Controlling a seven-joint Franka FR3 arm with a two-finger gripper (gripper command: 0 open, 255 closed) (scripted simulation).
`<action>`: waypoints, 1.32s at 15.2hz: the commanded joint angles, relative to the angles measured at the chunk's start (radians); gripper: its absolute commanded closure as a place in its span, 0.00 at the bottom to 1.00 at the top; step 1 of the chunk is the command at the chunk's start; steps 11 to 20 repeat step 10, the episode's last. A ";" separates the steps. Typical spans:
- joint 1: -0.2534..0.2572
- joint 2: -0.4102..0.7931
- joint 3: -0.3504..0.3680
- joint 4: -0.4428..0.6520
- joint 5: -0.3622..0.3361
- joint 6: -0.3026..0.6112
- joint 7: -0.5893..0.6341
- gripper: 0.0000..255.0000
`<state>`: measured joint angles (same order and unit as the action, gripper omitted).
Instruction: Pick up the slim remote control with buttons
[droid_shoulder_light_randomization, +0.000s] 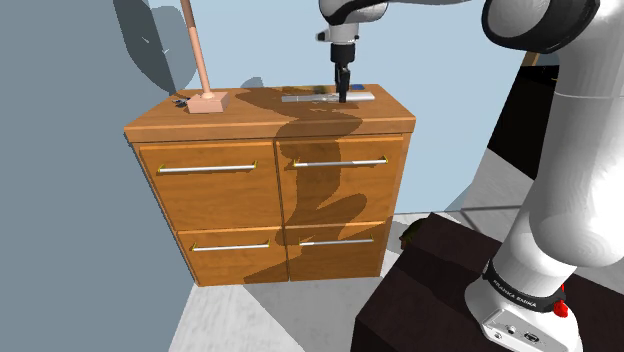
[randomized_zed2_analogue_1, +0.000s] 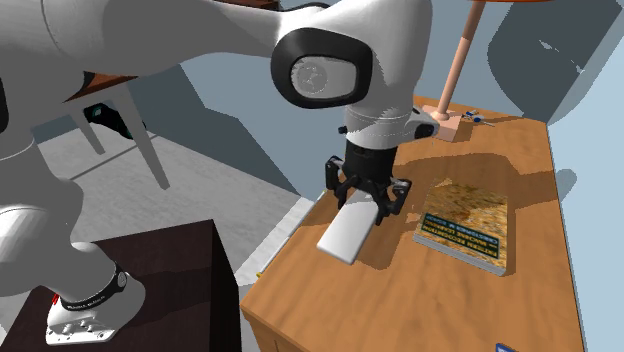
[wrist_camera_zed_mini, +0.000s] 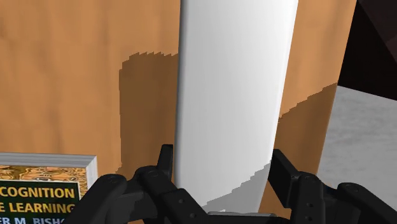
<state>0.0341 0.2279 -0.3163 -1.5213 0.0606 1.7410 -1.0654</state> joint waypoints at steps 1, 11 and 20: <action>-0.001 0.004 0.000 0.034 0.001 -0.030 0.000 1.00; -0.009 0.022 -0.002 0.155 0.006 -0.134 -0.002 1.00; -0.009 0.022 -0.002 0.155 0.006 -0.134 -0.002 1.00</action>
